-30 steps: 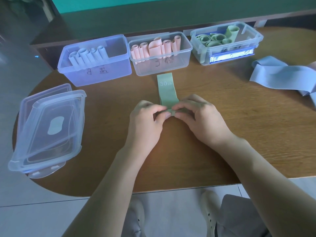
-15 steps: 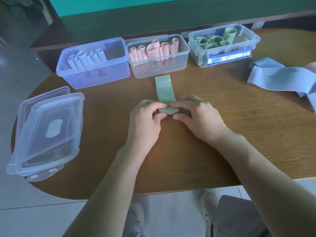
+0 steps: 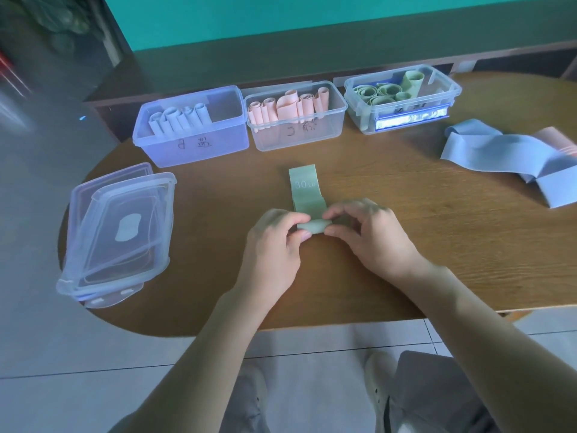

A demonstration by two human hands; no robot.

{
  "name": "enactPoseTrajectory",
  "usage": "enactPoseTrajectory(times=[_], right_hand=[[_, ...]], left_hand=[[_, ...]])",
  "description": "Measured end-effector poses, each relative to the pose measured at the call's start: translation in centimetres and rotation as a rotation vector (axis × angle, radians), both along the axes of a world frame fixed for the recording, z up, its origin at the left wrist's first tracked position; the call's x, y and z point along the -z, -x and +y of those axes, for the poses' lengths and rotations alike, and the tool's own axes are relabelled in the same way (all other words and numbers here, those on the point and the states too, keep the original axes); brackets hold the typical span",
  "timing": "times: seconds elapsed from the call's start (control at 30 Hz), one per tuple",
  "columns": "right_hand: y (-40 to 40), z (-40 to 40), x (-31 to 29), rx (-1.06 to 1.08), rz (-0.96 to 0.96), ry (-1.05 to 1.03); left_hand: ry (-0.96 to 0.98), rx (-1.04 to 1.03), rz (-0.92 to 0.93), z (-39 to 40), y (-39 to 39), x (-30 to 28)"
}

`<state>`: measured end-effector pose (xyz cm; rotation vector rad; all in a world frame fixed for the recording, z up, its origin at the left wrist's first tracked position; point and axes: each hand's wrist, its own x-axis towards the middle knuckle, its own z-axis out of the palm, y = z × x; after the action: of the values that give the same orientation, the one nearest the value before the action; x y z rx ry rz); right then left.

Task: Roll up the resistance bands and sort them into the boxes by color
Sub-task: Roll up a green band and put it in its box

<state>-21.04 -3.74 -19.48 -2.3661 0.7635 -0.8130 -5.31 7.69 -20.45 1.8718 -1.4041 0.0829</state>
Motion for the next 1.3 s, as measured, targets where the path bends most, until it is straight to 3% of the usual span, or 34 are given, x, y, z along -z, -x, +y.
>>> enactPoseTrajectory(times=[0.33,0.6,0.9,1.1,1.3], right_hand=[[1.8,2.7,0.6,-0.009,0.019,-0.033],[0.5,2.6,1.5,0.011,-0.104,0.122],[-0.2,1.3,1.1,0.006,-0.043,0.013],[-0.4,0.6,1.5,0.01,-0.04,0.052],[-0.4,0.2,1.4,-0.035,-0.063,0.072]], left_hand=[[-0.013,0.021,0.062,3.1,1.2,0.1],[0.004,-0.005,0.03,1.3,0.0,0.7],[0.118,0.016,0.031,0.8,-0.4,0.4],[-0.003,0.041,0.097,1.0,-0.7,0.0],[0.011,0.046,0.07,0.3,-1.4,0.3]])
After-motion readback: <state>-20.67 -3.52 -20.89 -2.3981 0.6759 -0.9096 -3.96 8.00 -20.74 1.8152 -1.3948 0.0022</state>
